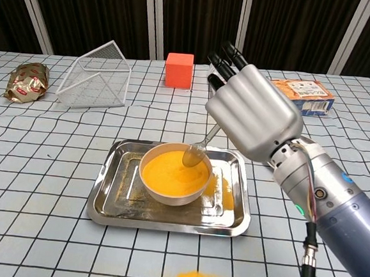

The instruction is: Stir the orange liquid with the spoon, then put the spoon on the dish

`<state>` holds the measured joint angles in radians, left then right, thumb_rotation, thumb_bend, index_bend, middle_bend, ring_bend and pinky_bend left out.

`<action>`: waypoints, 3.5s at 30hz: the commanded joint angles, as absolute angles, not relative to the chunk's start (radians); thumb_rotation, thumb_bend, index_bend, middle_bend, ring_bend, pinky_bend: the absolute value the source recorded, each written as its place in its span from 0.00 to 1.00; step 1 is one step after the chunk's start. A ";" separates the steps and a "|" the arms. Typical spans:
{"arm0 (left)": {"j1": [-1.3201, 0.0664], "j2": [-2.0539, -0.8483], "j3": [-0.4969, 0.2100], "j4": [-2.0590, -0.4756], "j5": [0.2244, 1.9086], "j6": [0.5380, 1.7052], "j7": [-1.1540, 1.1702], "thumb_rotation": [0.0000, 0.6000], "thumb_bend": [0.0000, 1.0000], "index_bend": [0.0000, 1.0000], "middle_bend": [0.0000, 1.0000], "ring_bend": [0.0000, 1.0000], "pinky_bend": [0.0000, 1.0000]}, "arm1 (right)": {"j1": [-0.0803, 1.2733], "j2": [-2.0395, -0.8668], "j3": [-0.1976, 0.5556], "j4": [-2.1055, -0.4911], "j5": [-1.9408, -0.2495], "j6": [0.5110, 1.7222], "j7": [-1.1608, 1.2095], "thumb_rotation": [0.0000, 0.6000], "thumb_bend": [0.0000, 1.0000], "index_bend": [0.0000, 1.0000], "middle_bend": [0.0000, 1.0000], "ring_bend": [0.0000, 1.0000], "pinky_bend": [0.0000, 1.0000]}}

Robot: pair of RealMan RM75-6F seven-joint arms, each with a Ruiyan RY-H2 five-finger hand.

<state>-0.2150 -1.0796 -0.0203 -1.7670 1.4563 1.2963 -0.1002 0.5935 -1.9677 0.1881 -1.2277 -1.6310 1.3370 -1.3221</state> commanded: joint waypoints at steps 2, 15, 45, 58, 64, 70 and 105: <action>-0.214 -1.080 -0.020 -1.767 1.455 1.297 -0.098 1.00 0.00 0.00 0.00 0.00 0.02 | 0.598 -1.968 0.194 -1.228 -1.624 1.334 -1.320 1.00 0.78 0.72 0.26 0.00 0.00; -0.217 -1.079 -0.022 -1.765 1.453 1.292 -0.108 1.00 0.00 0.00 0.00 0.00 0.02 | 0.629 -2.015 0.206 -1.099 -1.601 1.316 -1.251 1.00 0.78 0.73 0.26 0.00 0.00; -0.218 -1.083 -0.019 -1.767 1.457 1.290 -0.095 1.00 0.00 0.00 0.00 0.00 0.02 | 0.601 -2.085 0.130 -1.051 -1.610 1.366 -1.179 1.00 0.79 0.76 0.27 0.00 0.00; -0.218 -1.085 -0.019 -1.771 1.454 1.289 -0.084 1.00 0.00 0.00 0.00 0.00 0.02 | 0.572 -2.062 0.103 -1.118 -1.634 1.381 -1.194 1.00 0.79 0.78 0.27 0.00 0.00; -0.219 -1.085 -0.019 -1.771 1.453 1.288 -0.084 1.00 0.00 0.00 0.00 0.00 0.02 | 0.568 -2.048 0.106 -1.142 -1.634 1.376 -1.206 1.00 0.79 0.78 0.27 0.00 0.00; -0.219 -1.085 -0.019 -1.770 1.453 1.288 -0.085 1.00 0.00 0.00 0.00 0.00 0.02 | 0.566 -2.041 0.105 -1.158 -1.641 1.369 -1.211 1.00 0.79 0.78 0.27 0.00 0.00; -0.221 -1.084 -0.021 -1.771 1.447 1.284 -0.091 1.00 0.00 0.00 0.00 0.00 0.02 | 0.641 -2.061 0.219 -1.074 -1.598 1.348 -1.181 1.00 0.79 0.78 0.27 0.00 0.00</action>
<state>-0.2208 -1.0836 -0.0209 -1.7711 1.4471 1.2838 -0.0913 0.6361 -2.0566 0.2147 -1.0798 -1.6004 1.3485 -1.1841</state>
